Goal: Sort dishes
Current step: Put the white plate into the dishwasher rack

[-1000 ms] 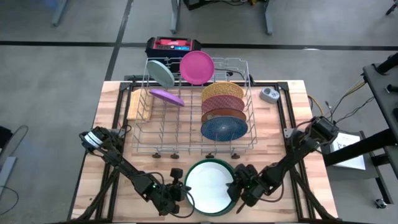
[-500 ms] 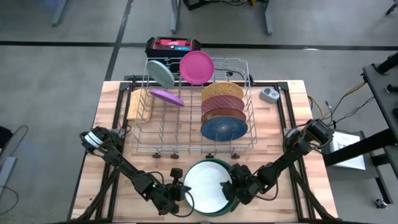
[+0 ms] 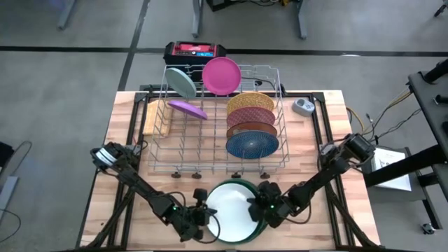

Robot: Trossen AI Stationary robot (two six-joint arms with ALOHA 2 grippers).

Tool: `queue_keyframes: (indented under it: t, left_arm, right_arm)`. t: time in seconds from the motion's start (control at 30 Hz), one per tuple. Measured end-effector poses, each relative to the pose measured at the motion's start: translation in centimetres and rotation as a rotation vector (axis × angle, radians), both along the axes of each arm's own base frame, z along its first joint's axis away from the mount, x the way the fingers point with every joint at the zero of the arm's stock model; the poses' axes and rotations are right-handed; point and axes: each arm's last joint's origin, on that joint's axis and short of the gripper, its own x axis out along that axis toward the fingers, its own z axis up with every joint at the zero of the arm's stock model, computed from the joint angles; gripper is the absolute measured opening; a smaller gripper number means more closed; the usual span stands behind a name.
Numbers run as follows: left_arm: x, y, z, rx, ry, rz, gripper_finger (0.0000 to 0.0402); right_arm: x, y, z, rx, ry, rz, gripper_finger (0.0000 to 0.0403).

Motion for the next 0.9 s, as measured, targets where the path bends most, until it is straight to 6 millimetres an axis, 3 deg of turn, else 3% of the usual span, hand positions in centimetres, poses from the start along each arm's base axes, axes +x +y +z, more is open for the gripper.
queue_keyframes:
  t: [0.57, 0.9]
  left_arm:
    - [-0.8, 0.0, 5.2, -0.059, -0.107, -0.042, 0.0]
    - [-3.0, -0.8, 11.6, -0.167, -0.296, -0.137, 0.0]
  right_arm:
    - [0.4, 0.9, 3.2, -0.29, -0.081, 0.148, 0.0002]
    - [0.4, 1.1, 5.8, -0.387, -0.122, 0.212, 0.0002]
